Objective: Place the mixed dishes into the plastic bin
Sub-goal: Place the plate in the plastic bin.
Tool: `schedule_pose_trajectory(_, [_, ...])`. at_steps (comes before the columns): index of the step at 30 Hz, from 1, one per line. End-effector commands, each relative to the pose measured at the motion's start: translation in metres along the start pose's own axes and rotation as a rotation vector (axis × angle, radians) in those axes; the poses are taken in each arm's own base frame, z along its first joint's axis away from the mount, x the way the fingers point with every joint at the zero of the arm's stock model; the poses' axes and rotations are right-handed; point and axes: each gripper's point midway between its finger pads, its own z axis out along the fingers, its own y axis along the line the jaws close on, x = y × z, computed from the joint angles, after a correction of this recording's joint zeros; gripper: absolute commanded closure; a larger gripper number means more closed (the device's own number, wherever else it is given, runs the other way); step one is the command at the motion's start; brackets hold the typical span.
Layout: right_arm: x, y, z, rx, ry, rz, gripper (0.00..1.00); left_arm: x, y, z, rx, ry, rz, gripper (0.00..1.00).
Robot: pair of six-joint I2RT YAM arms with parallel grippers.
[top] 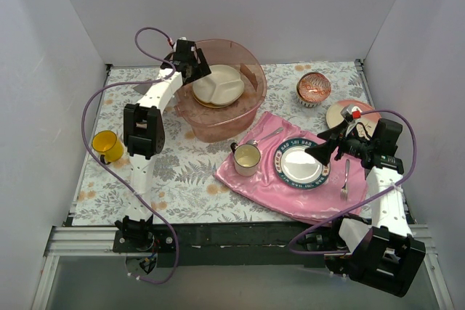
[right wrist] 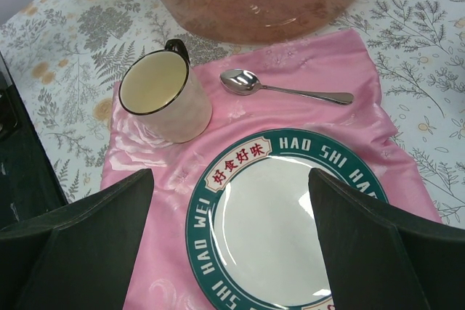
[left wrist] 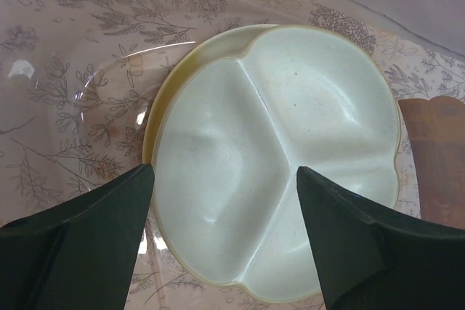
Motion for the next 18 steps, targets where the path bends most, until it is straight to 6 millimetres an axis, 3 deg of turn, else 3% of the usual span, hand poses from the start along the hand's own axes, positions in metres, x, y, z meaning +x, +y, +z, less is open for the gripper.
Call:
schedule_pose_trajectory(1, [-0.012, -0.001, -0.002, 0.002, -0.011, -0.051, 0.05, -0.033, -0.019, -0.030, 0.043, -0.072, 0.035, 0.21])
schedule_pose_trajectory(6, [-0.012, -0.003, -0.003, 0.018, -0.006, -0.069, 0.05, -0.046, -0.042, -0.059, 0.144, -0.086, 0.069, 0.19])
schedule_pose_trajectory(8, [-0.012, -0.004, -0.003, 0.027, -0.004, -0.081, 0.05, -0.055, -0.055, -0.082, 0.206, -0.106, 0.075, 0.17])
schedule_pose_trajectory(10, [-0.011, -0.004, -0.004, 0.032, -0.003, -0.090, 0.05, -0.052, -0.061, -0.093, 0.252, -0.101, 0.082, 0.15])
schedule_pose_trajectory(11, [-0.012, -0.005, -0.004, 0.038, -0.003, -0.099, 0.05, -0.064, -0.068, -0.115, 0.283, -0.136, 0.082, 0.13])
schedule_pose_trajectory(13, [-0.011, -0.005, -0.006, 0.044, -0.004, -0.107, 0.05, -0.061, -0.069, -0.127, 0.310, -0.142, 0.088, 0.10])
schedule_pose_trajectory(15, [-0.012, -0.005, -0.008, 0.052, -0.010, -0.115, 0.05, -0.076, -0.075, -0.160, 0.348, -0.201, 0.090, 0.07])
schedule_pose_trajectory(16, [-0.012, -0.005, -0.009, 0.052, -0.012, -0.115, 0.05, -0.068, -0.069, -0.162, 0.339, -0.187, 0.095, 0.06])
schedule_pose_trajectory(17, [-0.012, -0.004, -0.009, 0.046, -0.016, -0.116, 0.05, -0.079, -0.071, -0.187, 0.362, -0.231, 0.095, 0.05])
schedule_pose_trajectory(18, [-0.013, -0.005, -0.011, 0.053, -0.019, -0.119, 0.05, -0.082, -0.072, -0.197, 0.373, -0.249, 0.098, 0.04])
